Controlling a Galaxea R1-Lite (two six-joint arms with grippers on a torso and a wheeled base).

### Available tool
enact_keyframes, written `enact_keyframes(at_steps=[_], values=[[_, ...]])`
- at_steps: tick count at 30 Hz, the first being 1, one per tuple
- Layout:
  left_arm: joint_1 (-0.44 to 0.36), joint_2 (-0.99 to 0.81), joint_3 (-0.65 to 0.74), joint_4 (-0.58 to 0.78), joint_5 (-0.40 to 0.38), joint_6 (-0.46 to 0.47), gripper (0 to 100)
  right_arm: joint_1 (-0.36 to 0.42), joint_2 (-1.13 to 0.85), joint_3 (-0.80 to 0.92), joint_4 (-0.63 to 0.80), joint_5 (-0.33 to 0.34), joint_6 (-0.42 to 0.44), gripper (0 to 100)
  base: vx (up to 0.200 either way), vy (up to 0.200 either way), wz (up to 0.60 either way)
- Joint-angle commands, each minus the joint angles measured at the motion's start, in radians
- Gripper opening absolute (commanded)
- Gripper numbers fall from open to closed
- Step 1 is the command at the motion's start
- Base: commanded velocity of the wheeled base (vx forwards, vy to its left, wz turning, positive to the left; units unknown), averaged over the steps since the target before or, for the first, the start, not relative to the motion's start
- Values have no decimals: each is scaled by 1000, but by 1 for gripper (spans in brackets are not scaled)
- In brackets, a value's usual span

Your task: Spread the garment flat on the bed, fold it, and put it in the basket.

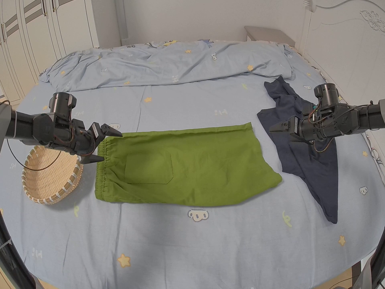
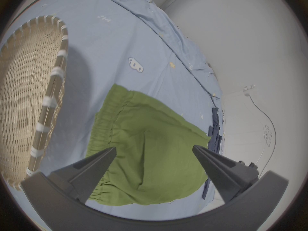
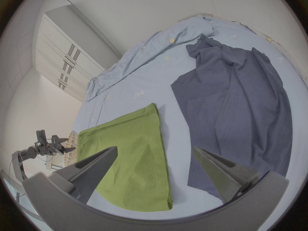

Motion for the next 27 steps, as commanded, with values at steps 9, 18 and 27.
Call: enact_keyframes(at_steps=[9, 18, 27], values=[[90, -25, 356, -290, -81, 296, 100, -37, 61, -54, 41, 56, -9, 100, 0, 0, 0], [136, 21, 342, -305, -135, 313, 100, -24, 67, -45, 43, 56, -9, 100, 0, 0, 0], [68, 91, 344, -369, -124, 319, 100, -20, 67, -42, 41, 56, -9, 100, 0, 0, 0]])
